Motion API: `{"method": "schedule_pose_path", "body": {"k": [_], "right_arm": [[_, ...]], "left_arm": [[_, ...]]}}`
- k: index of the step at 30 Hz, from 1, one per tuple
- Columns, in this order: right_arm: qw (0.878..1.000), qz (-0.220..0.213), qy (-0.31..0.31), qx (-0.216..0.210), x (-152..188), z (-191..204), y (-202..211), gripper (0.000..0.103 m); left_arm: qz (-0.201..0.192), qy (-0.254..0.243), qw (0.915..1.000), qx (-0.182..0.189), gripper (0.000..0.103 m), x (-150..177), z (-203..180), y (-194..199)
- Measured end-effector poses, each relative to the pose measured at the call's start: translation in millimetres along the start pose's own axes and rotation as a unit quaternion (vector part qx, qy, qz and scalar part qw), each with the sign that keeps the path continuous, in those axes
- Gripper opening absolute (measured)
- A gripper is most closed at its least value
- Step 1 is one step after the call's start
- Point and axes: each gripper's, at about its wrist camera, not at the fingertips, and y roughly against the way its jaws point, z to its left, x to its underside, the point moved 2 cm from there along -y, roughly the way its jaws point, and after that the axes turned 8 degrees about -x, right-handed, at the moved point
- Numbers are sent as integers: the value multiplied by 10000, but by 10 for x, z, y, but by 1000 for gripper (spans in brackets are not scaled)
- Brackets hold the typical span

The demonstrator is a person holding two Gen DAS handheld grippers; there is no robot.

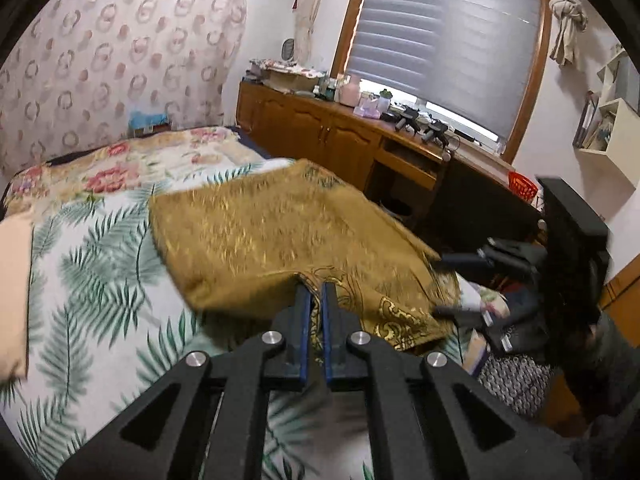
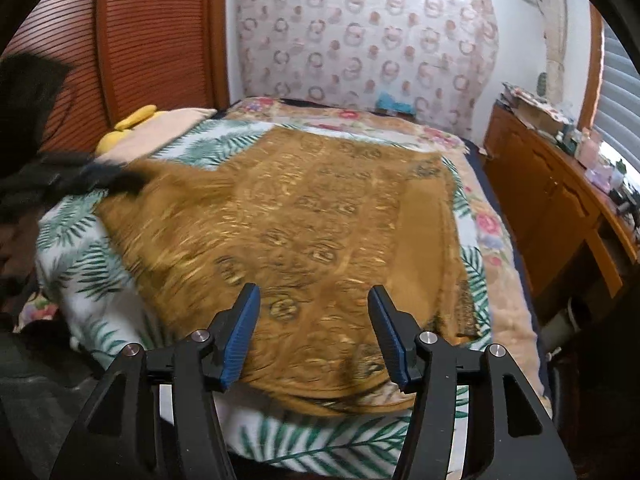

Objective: Fold small clothes
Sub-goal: 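Grasp the shirt hem with the left tool while the right tool grasps the hem beside it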

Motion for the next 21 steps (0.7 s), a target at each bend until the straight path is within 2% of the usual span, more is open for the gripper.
{"method": "schedule_pose_path", "body": {"k": [6,15,21], "right_arm": [[9999,8,134,-66,-13,113,12,66],[9998,-17,200,-74,6,172,40,66],[9993,317,213,-34,123,50,-168,66]], "left_arm": [[-16,17,9999,-126,2,-149,40,-242],[28,67,9994,-325,2,-136,123,-375],[14,180,9992,-350,2,-94,184,-354]]}}
